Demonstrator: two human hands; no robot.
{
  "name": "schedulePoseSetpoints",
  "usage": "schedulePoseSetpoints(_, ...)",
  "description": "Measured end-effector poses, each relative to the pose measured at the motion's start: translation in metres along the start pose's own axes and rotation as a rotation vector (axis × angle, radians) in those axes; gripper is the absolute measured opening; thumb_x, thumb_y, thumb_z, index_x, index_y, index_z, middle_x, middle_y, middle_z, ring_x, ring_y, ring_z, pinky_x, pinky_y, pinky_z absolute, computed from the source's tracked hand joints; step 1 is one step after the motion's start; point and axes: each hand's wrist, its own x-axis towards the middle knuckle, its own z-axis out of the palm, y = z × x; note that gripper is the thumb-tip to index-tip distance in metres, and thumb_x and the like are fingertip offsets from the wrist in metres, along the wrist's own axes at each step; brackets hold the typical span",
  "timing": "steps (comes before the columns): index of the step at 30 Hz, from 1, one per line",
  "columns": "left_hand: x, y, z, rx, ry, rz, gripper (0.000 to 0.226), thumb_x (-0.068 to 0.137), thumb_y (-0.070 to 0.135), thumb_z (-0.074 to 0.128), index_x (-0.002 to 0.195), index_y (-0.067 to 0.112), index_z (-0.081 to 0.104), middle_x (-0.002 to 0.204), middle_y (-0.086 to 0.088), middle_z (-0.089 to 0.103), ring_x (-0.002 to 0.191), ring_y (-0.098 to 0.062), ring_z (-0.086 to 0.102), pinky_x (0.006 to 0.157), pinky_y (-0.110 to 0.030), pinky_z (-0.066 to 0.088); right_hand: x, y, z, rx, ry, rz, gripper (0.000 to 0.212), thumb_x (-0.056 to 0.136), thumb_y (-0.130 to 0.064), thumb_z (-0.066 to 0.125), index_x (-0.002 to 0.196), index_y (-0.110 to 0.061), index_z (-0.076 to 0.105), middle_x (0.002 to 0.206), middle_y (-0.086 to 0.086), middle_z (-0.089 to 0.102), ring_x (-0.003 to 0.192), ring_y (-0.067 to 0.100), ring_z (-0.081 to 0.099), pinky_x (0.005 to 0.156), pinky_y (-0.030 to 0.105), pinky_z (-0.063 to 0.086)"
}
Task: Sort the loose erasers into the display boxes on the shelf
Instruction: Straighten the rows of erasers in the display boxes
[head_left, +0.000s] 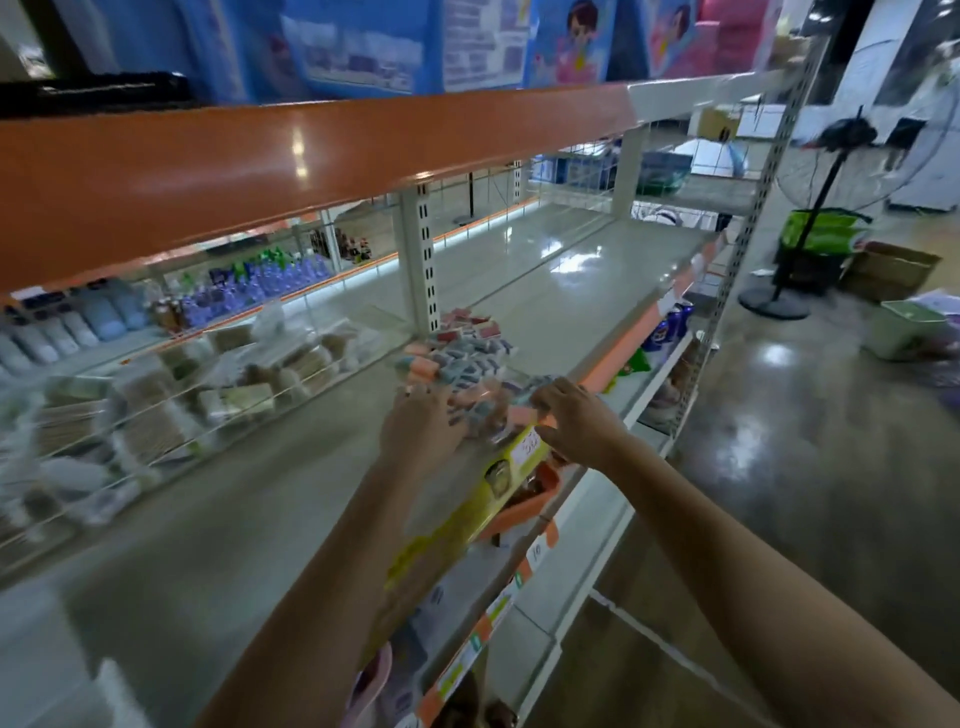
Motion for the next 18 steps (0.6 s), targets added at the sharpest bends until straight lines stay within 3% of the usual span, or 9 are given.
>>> schedulePoseSetpoints(3, 0.041, -0.001, 0.004, -0.027, 0.006, -0.045, 0.045, 0.089, 0.044, 0.055, 0.119, 0.012, 0.056, 0.123, -0.014, 0.055, 0.113, -0.033, 0.05, 0.09, -0.034, 0.04, 0.046, 0.023, -0.002, -0.011, -0.016, 0.015, 0.044, 0.09, -0.025, 0.054, 0.132, -0.015, 0.045, 0.131, 0.008, 0.044, 0.115, 0.03, 0.051, 0.094, 0.038, 0.045)
schedulePoseSetpoints(8, 0.098, -0.019, 0.014, 0.001, 0.003, -0.147, 0.029, 0.093, 0.024, 0.048, 0.12, 0.017, 0.055, 0.119, -0.01, 0.06, 0.108, -0.027, 0.056, 0.086, -0.032, 0.043, 0.117, 0.05, 0.0, 0.009, -0.083, 0.001, 0.046, 0.089, -0.021, 0.055, 0.132, -0.014, 0.045, 0.133, 0.011, 0.044, 0.117, 0.031, 0.048, 0.095, 0.039, 0.041)
schedulePoseSetpoints(12, 0.124, -0.03, 0.016, 0.076, -0.069, -0.135, 0.037, 0.093, 0.018, 0.05, 0.13, 0.017, 0.05, 0.13, -0.01, 0.052, 0.113, -0.027, 0.053, 0.083, -0.033, 0.042, 0.16, 0.06, 0.012, 0.044, -0.116, 0.028, 0.042, 0.089, -0.023, 0.053, 0.129, -0.01, 0.048, 0.13, 0.014, 0.048, 0.118, 0.031, 0.048, 0.095, 0.038, 0.041)
schedulePoseSetpoints(14, 0.133, -0.043, 0.026, 0.045, -0.121, -0.096, 0.038, 0.09, 0.018, 0.056, 0.128, 0.018, 0.053, 0.125, -0.007, 0.056, 0.098, -0.019, 0.058, 0.075, -0.026, 0.046, 0.177, 0.063, 0.021, 0.059, -0.121, 0.043, 0.042, 0.09, -0.027, 0.051, 0.126, -0.006, 0.05, 0.126, 0.017, 0.052, 0.116, 0.034, 0.049, 0.094, 0.039, 0.042)
schedulePoseSetpoints(16, 0.139, -0.057, 0.038, 0.129, -0.105, -0.059, 0.024, 0.091, 0.023, 0.057, 0.115, 0.018, 0.061, 0.11, 0.002, 0.064, 0.072, -0.002, 0.054, 0.052, -0.007, 0.041, 0.195, 0.066, 0.028, 0.08, -0.148, 0.048, 0.048, 0.09, -0.037, 0.05, 0.125, -0.004, 0.051, 0.124, 0.018, 0.053, 0.115, 0.034, 0.048, 0.094, 0.04, 0.043)
schedulePoseSetpoints(18, 0.141, -0.062, 0.045, 0.183, -0.097, -0.09, 0.02, 0.094, 0.028, 0.054, 0.109, 0.02, 0.064, 0.097, 0.009, 0.065, 0.065, 0.008, 0.049, 0.044, -0.001, 0.036, 0.21, 0.069, 0.034, 0.083, -0.155, 0.021, 0.054, 0.088, -0.046, 0.052, 0.125, -0.006, 0.051, 0.123, 0.016, 0.053, 0.115, 0.033, 0.047, 0.094, 0.04, 0.043)
